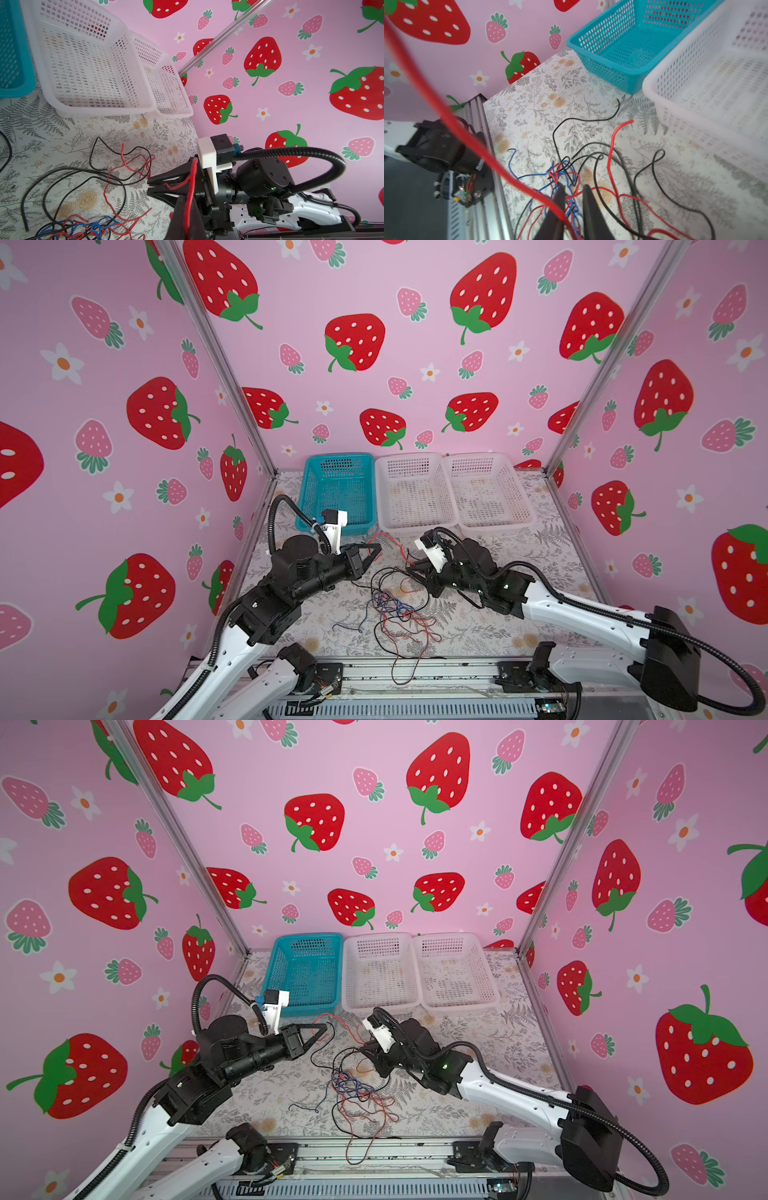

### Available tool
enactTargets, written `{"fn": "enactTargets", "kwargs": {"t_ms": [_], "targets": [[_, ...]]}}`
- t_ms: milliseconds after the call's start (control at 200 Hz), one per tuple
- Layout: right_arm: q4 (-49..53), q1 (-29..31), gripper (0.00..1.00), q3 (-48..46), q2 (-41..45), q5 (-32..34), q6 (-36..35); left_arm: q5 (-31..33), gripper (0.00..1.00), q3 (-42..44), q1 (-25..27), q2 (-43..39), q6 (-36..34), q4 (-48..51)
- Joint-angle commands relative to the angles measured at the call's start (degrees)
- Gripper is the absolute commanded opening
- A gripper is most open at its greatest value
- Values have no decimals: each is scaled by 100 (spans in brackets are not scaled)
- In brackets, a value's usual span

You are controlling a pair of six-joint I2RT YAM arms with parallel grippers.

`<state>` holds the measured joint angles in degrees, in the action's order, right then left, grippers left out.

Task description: Untangle the cables

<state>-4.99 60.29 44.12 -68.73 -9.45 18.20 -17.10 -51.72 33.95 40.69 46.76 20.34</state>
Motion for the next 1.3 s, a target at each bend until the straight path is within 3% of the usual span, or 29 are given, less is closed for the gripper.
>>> {"fn": "enactTargets", "kwargs": {"t_ms": [0, 35, 120, 165, 215, 285, 635, 830, 1030, 1295], "targets": [[-98, 44, 0, 100, 174, 206, -23, -13, 0, -42, -25, 17, -34, -133], [-46, 44, 0, 89, 261, 240, 7, 4, 4, -20, -20, 39, -106, -89], [158, 44, 0, 135, 438, 156, 67, 75, 46, 106, -28, 62, -233, -13], [308, 39, 0, 177, 508, 169, 145, 113, 63, 202, -29, 62, -300, 13], [469, 14, 0, 232, 571, 207, 247, 150, 73, 301, -28, 62, -412, 44], [687, -67, 0, 338, 616, 160, 403, 183, 79, 504, -21, 47, -520, 40], [489, -975, 0, 499, 830, -1891, 1269, -916, 86, 1976, 51, 147, -572, -1875], [360, -1134, 0, 554, 690, -2920, 1370, -606, 86, 2140, 304, 259, -1270, -1928], [337, -1188, 0, 545, 701, -3265, 1353, -311, 84, 2197, 552, 308, -1657, -2213], [410, -1263, 0, 663, 645, -3412, 1318, -798, 81, 1871, 972, 792, -2217, -2045]]}}
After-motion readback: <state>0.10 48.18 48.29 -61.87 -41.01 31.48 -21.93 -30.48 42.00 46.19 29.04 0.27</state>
